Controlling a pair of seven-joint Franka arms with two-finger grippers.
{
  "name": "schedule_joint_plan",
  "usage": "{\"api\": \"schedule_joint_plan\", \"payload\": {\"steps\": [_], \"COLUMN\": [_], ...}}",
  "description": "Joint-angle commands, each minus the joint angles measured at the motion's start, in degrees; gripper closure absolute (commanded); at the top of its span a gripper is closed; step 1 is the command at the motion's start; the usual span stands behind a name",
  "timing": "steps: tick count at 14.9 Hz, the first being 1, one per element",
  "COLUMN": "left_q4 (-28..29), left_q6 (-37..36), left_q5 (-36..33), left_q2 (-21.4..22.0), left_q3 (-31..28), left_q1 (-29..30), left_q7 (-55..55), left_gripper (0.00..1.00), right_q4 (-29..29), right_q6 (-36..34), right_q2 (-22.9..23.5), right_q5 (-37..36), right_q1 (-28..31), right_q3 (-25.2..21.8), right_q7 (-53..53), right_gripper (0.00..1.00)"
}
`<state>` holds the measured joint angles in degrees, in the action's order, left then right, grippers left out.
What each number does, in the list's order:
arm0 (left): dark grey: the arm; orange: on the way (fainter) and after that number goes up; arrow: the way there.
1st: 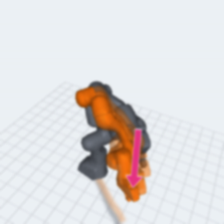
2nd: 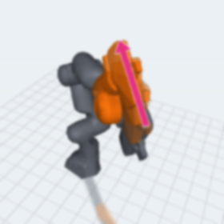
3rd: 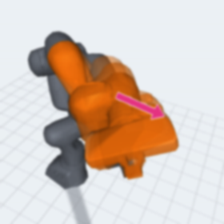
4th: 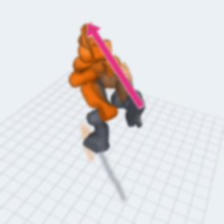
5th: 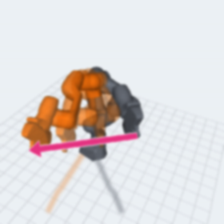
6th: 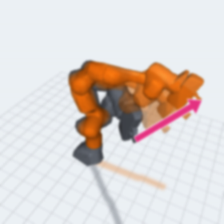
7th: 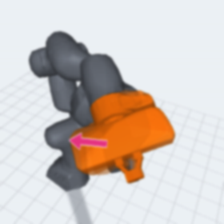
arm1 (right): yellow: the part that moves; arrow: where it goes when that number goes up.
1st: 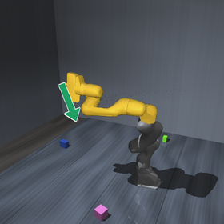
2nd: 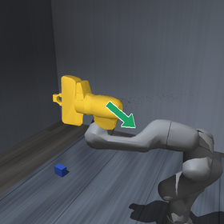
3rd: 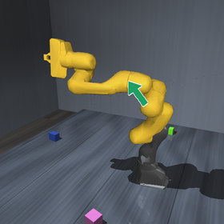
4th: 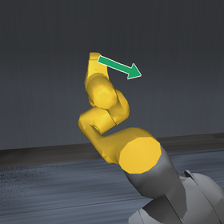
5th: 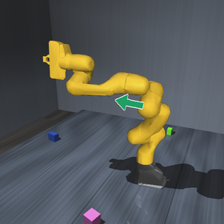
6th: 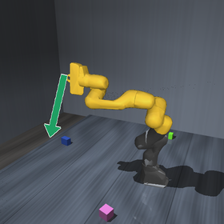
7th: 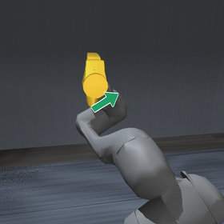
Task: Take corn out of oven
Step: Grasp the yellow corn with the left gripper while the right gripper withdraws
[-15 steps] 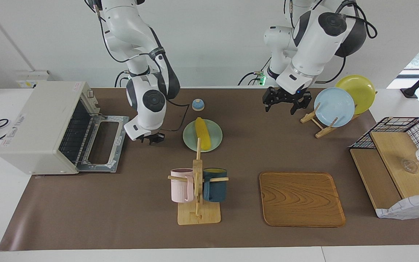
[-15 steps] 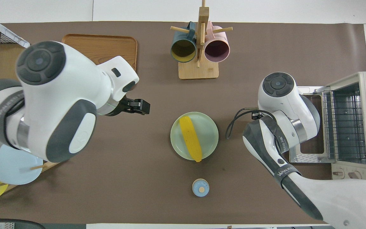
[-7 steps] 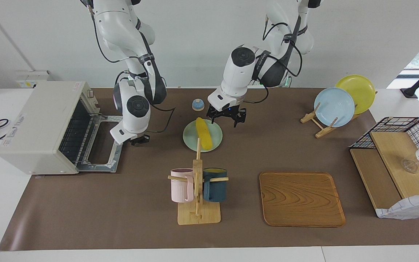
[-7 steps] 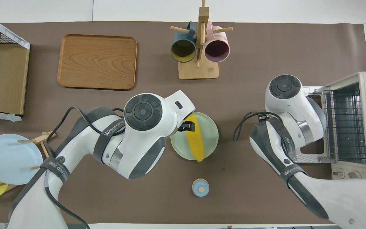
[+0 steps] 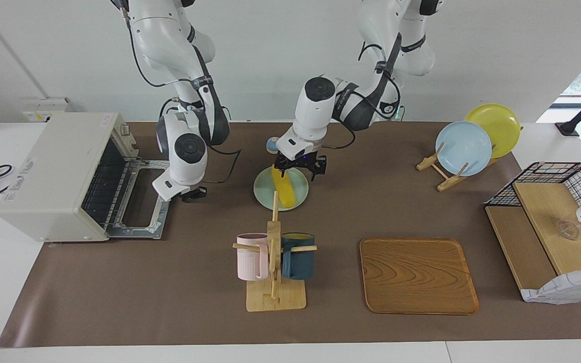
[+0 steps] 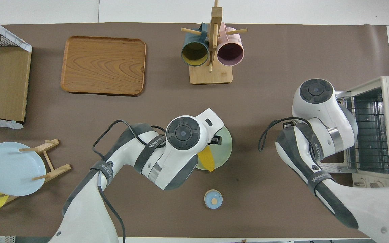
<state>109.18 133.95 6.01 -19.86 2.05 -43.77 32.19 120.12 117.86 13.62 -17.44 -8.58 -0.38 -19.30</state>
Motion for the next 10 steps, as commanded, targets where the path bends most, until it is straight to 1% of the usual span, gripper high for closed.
{"api": "schedule_joint_plan", "payload": {"steps": [1, 3, 6, 8, 9, 10], "left_q4": [0.07, -0.01, 0.16, 0.25, 0.42, 0.51], "left_q6": [1.49, 2.11, 1.84, 1.84, 1.93, 2.02], "left_q5": [0.66, 0.66, 0.66, 0.66, 0.58, 0.58], "left_q2": [-1.41, -1.77, -1.77, -1.68, -1.68, -1.68], "left_q3": [-1.17, -1.17, -1.17, -1.17, -1.17, -1.17], "left_q1": [-2.19, -2.11, -2.20, -2.37, -2.37, -2.37], "left_q7": [2.42, 2.96, 3.83, 10.74, 12.96, 12.98], "left_gripper": [0.00, 0.00, 0.00, 0.00, 0.00, 0.00], "right_q4": [2.75, 3.71, 3.72, 3.63, 3.11, 2.41], "right_q6": [2.28, 3.43, 2.82, 1.68, 0.37, -1.30], "right_q2": [-1.75, -1.84, -1.93, -2.19, -2.19, -2.37], "right_q5": [-1.46, -1.46, -2.07, -4.08, -5.23, -6.63], "right_q1": [1.28, 1.63, 1.99, 2.16, 2.16, 1.73], "right_q3": [0.81, 0.81, 0.81, 0.81, 0.81, 0.81], "right_q7": [0.93, 1.02, 1.19, 2.59, 3.04, 3.04], "right_gripper": [1.00, 0.99, 0.99, 0.98, 0.98, 0.98]}}
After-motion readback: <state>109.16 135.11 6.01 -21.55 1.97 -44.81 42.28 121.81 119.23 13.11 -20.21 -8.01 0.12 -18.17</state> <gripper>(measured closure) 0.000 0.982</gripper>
